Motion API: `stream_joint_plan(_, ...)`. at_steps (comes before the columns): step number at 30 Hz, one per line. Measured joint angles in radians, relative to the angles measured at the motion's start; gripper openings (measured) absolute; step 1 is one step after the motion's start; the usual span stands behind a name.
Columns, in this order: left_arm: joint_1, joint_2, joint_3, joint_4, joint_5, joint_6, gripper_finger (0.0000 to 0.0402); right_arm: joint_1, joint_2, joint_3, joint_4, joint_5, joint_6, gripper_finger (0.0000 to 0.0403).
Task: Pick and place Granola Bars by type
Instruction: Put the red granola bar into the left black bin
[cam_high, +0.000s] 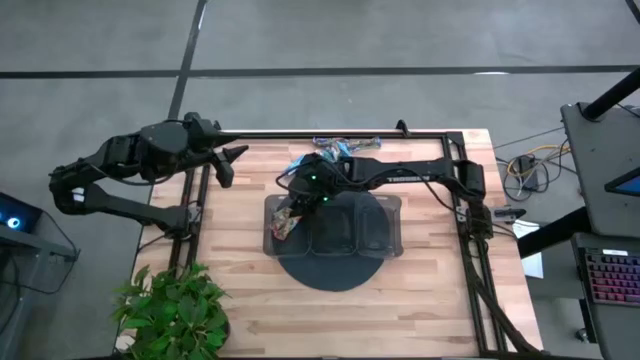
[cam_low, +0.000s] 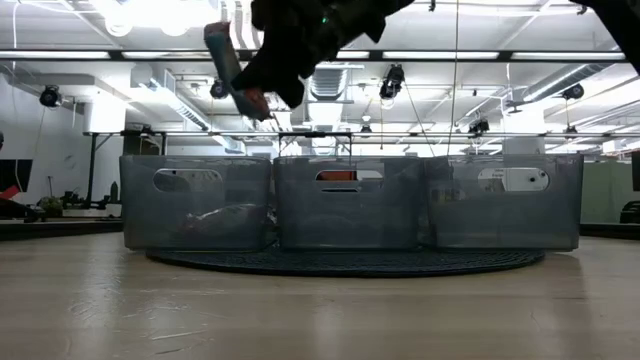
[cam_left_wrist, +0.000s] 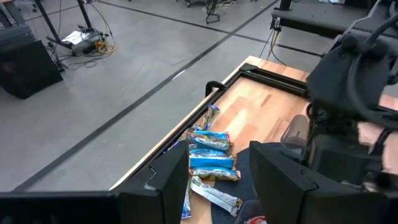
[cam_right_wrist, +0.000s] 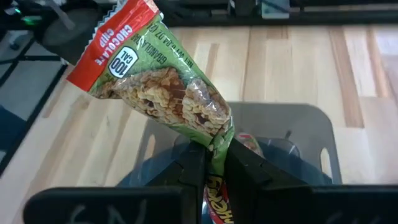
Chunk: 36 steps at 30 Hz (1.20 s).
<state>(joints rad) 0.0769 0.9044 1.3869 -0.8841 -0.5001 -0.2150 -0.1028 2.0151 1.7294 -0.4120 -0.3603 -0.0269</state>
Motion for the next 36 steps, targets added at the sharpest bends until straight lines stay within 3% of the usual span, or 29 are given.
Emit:
stream_joint_plan(22, 0.000, 0.001, 0.000, 0.000, 0.001, 0.006, 0.0151, 0.000, 0.017, 0.000, 0.006, -0.030, -0.018, 0.0040)
stream_joint_plan(36, 0.000, 0.001, 0.000, -0.001, 0.001, 0.006, 0.0151, 0.009, 0.017, 0.000, 0.049, -0.041, 0.025, 0.0142)
